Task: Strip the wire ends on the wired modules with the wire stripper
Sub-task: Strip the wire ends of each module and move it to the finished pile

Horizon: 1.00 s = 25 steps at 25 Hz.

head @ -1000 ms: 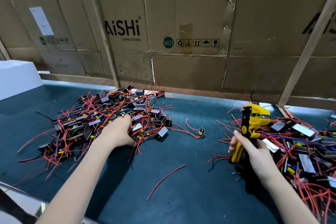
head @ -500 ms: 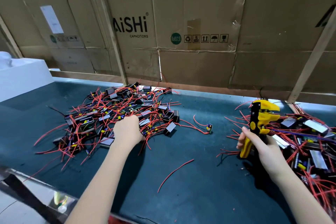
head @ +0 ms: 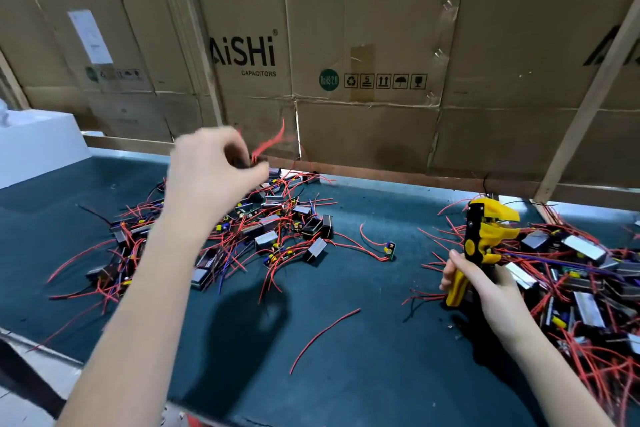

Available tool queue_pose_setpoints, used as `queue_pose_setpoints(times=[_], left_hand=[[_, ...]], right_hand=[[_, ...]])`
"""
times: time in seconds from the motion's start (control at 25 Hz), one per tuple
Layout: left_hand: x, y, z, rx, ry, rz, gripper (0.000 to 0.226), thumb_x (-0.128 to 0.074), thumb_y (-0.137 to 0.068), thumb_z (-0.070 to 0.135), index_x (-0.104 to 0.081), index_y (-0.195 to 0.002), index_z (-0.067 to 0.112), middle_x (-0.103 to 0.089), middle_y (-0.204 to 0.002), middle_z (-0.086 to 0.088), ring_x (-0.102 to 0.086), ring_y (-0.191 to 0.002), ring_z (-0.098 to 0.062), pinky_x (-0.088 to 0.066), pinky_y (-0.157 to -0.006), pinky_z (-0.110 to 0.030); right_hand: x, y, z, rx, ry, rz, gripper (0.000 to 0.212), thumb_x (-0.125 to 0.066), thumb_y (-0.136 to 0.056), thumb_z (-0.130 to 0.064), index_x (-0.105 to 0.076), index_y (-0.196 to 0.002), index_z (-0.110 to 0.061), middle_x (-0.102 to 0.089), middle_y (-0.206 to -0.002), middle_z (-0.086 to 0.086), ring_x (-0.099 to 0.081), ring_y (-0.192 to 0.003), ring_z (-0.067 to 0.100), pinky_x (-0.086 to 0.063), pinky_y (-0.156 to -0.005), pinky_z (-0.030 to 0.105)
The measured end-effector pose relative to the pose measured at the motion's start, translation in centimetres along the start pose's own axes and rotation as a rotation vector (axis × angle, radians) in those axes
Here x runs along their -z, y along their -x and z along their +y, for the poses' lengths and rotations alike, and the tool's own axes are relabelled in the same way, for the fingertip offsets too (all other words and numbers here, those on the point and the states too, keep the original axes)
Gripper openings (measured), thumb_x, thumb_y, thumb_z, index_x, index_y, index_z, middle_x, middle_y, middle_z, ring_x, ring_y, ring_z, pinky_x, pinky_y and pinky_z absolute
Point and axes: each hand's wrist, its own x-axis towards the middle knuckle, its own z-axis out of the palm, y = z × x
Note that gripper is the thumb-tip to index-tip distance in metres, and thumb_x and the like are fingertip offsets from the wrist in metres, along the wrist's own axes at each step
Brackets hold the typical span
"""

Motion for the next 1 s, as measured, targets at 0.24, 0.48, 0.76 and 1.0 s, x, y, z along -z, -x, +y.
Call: queue_pose_setpoints(times=[0.24, 0.48, 0.76, 1.0], left_hand=[[-4.8, 2.0, 5.7, -0.391, 0.534, -0.403, 0.021, -0.086, -0.071, 0.031, -0.073, -0.08, 0.018, -0.074, -0.081, 0.011, -0.068, -0.081, 0.002, -0.047, -0.079, -0.011], [-15.4, 8.8, 3.4, -0.279, 0.428, -0.902, 0.026, -0.087, -0.068, 0.028, -0.067, -0.077, 0.014, -0.073, -0.084, 0.002, -0.067, -0.085, -0.012, -0.051, -0.083, -0.035], [-17.4, 10.1, 4.0, 0.141, 0.831, -0.617, 0.013, -0.073, -0.086, 0.014, -0.065, -0.095, 0.011, -0.074, -0.085, 0.004, -0.069, -0.085, -0.015, -0.052, -0.081, -0.024], [-18.3, 10.5, 3.8, 0.194, 0.928, -0.781, 0.013, -0.062, -0.091, -0.001, -0.066, -0.082, 0.009, -0.07, -0.071, -0.005, -0.065, -0.068, -0.01, -0.05, -0.071, -0.021]], right_hand=[[-0.1, -0.2, 0.0, -0.026, -0.029, 0.021, 0.025, -0.063, -0.091, -0.024, -0.061, -0.079, -0.002, -0.06, -0.075, 0.011, -0.059, -0.071, 0.029, -0.049, -0.069, 0.037], [-0.1, -0.3, 0.2, -0.002, -0.047, 0.1, 0.041, -0.065, -0.075, -0.047, -0.061, -0.07, -0.006, -0.06, -0.068, 0.008, -0.059, -0.068, 0.028, -0.049, -0.067, 0.037], [0.4, -1.1, 0.4, 0.268, 0.179, 0.223, 0.052, -0.069, -0.081, -0.054, -0.055, -0.067, -0.005, -0.051, -0.059, 0.005, -0.046, -0.06, 0.021, -0.04, -0.062, 0.035], [1.1, -1.5, 0.7, 0.518, 0.966, 0.464, 0.036, -0.064, -0.079, -0.048, -0.048, -0.065, -0.018, -0.051, -0.06, -0.002, -0.052, -0.06, 0.027, -0.039, -0.061, 0.038]])
